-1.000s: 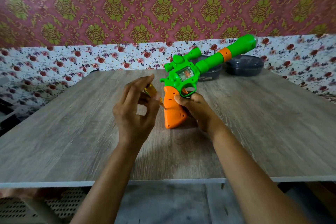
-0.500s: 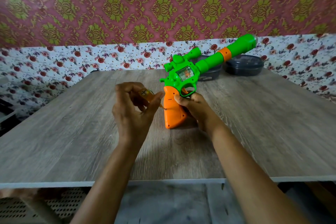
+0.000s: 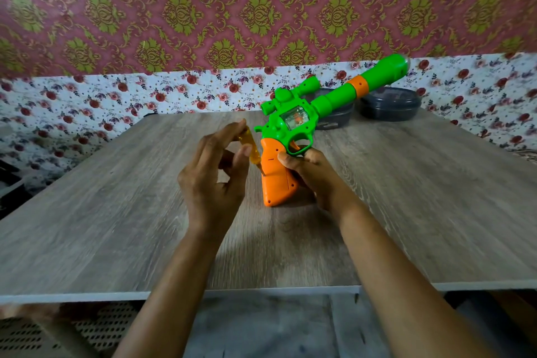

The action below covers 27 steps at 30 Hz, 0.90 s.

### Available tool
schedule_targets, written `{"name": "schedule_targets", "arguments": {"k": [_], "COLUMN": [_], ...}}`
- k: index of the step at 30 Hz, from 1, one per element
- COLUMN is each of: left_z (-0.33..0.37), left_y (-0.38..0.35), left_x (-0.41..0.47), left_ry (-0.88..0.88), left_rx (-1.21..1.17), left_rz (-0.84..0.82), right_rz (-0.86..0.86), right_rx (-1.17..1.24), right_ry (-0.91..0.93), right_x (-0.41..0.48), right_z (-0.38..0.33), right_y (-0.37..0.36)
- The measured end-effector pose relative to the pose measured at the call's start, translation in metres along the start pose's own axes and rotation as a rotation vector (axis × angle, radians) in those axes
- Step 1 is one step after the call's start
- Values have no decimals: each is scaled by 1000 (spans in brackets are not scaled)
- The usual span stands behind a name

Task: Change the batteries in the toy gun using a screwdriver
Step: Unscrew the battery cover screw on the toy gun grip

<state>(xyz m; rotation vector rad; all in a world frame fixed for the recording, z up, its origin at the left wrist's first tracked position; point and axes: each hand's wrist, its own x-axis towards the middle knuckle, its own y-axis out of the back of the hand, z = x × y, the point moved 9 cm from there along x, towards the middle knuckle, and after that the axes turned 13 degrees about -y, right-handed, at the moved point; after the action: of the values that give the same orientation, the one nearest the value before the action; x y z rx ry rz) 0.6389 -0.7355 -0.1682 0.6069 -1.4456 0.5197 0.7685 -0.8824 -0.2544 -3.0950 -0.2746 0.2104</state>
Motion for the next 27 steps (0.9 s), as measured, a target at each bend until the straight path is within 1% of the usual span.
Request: {"name": "schedule_targets", "arguments": {"k": [3,11,16,20,27], "left_z": [-2,-8,-2,-6,-5], "left_y": [1,5,6,6,8], "left_x": [0,-5,1,-1,-2], "left_ry": [25,84,42,107,66], "left_rx": [-42,-65,-84,-148,-101], "left_rz": [20,83,80,109,127], "right_rz": [-2,5,-1,0,-18], "right_rx": [30,13,19,17,10], "right_ry": [-2,-8,5,7,0], "right_x": [1,1,1,2,2], "right_z": [1,1,-1,1,1], "right_y": [0,1,0,1,0]}}
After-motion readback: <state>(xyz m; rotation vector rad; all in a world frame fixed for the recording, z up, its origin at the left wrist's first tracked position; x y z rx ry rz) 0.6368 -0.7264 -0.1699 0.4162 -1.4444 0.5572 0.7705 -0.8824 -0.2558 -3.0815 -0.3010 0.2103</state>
